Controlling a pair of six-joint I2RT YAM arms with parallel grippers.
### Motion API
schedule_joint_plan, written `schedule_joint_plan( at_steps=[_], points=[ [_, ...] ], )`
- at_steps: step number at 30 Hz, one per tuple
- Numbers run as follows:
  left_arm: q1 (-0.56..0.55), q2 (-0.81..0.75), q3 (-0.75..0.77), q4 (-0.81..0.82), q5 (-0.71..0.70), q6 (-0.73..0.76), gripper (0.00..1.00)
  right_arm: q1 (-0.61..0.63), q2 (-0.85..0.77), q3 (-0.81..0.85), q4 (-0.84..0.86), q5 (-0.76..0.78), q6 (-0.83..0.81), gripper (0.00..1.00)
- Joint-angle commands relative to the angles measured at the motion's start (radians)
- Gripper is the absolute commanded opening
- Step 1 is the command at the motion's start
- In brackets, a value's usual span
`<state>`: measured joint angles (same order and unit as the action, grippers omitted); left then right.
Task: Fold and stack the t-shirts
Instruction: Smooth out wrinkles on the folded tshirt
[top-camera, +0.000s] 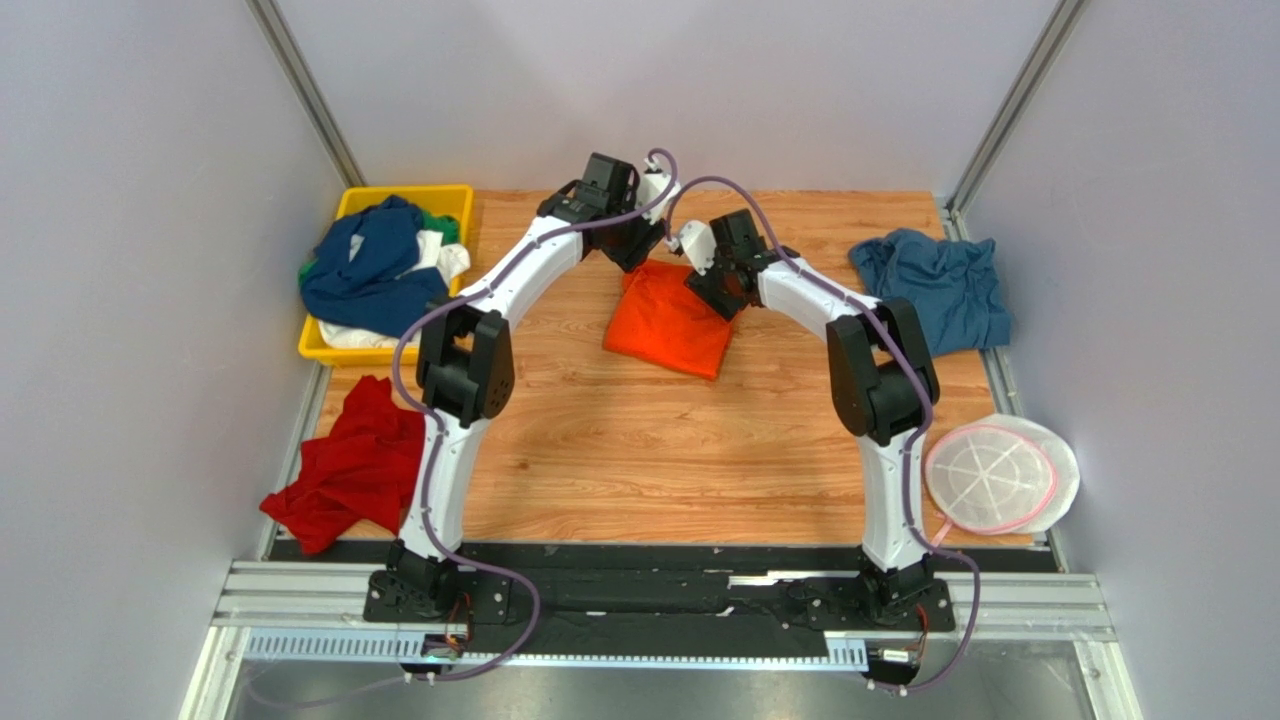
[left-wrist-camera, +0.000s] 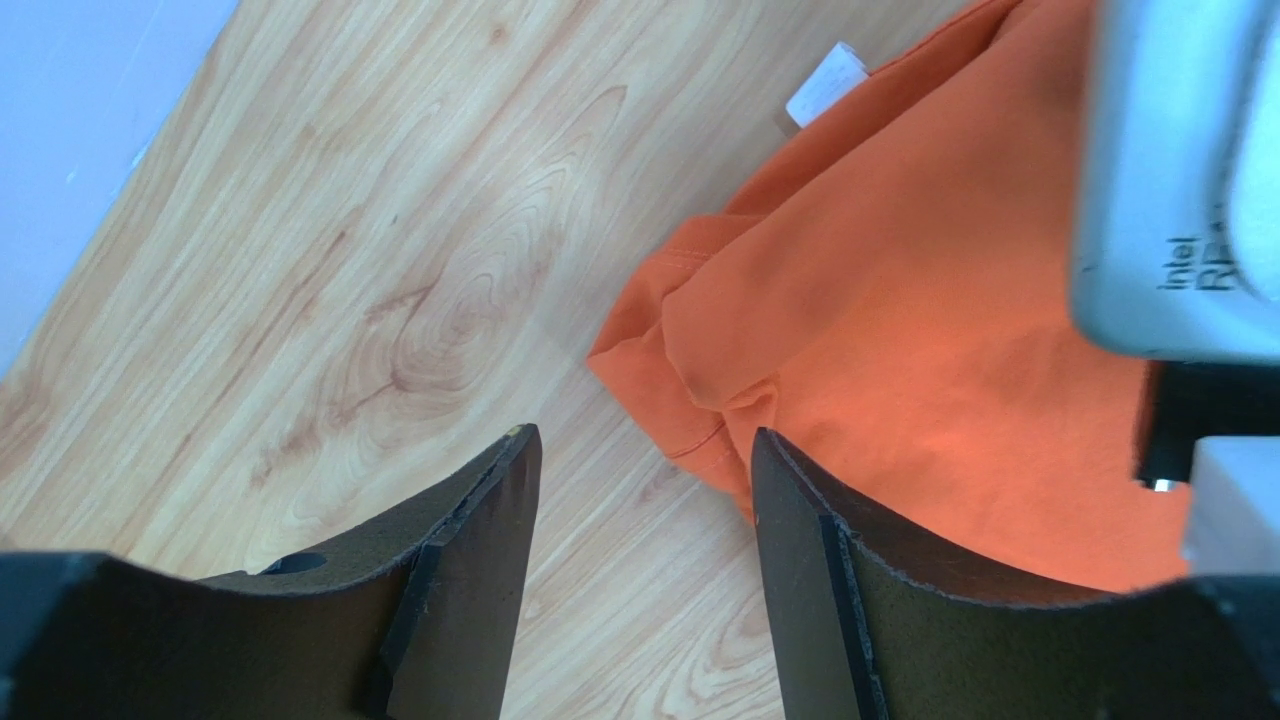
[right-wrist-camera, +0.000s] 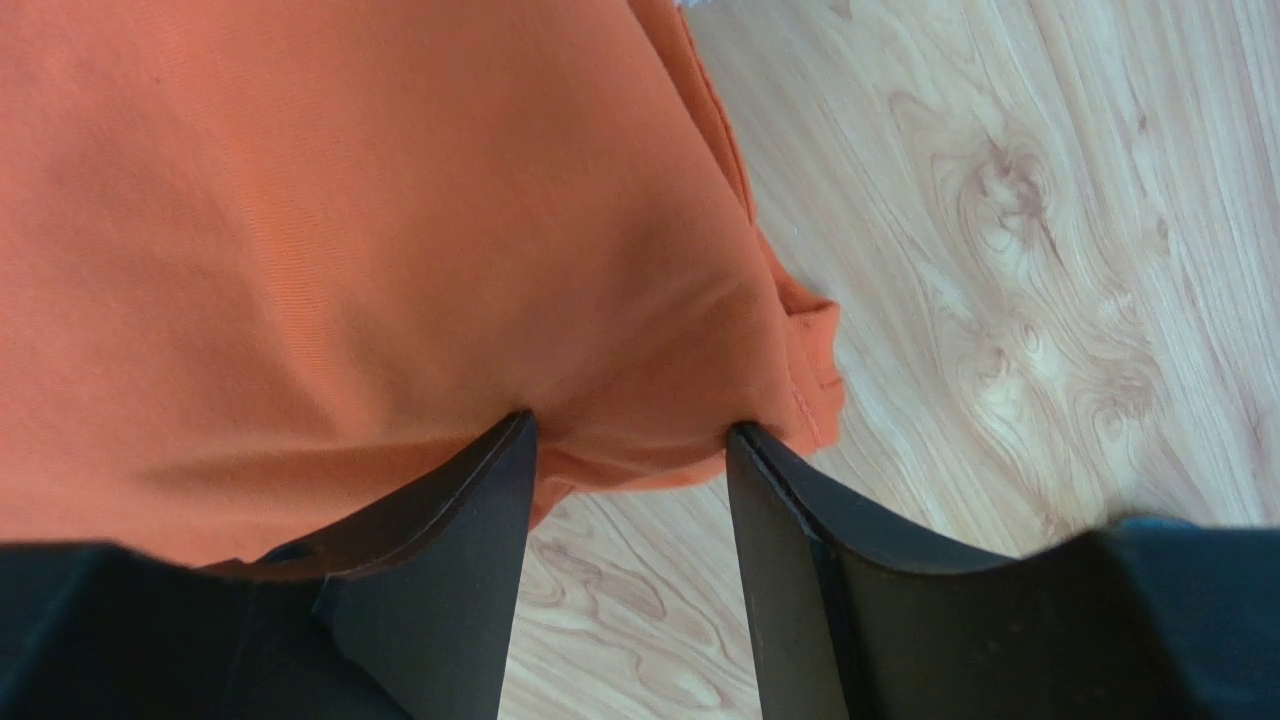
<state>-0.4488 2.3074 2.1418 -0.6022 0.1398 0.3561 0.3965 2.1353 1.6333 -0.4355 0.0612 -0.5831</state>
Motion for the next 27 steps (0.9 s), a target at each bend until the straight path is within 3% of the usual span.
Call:
schedule_joint_plan(
  at_steps=[1, 13, 27],
  points=[
    [0.005, 0.03, 0.056, 0.001, 0.049, -0.034, 0.63, -0.002, 0.012, 0.057, 0.049, -0.009, 0.008, 0.54],
    [0.004, 0.121, 0.116, 0.004, 0.041, -0.019, 0.63, -0.018, -0.011, 0.013, 0.061, 0.0, 0.011, 0.54],
    [0.004, 0.233, 0.195, -0.01, -0.075, 0.024, 0.63, -0.018, -0.253, -0.142, 0.064, 0.014, 0.083, 0.62]
  ],
)
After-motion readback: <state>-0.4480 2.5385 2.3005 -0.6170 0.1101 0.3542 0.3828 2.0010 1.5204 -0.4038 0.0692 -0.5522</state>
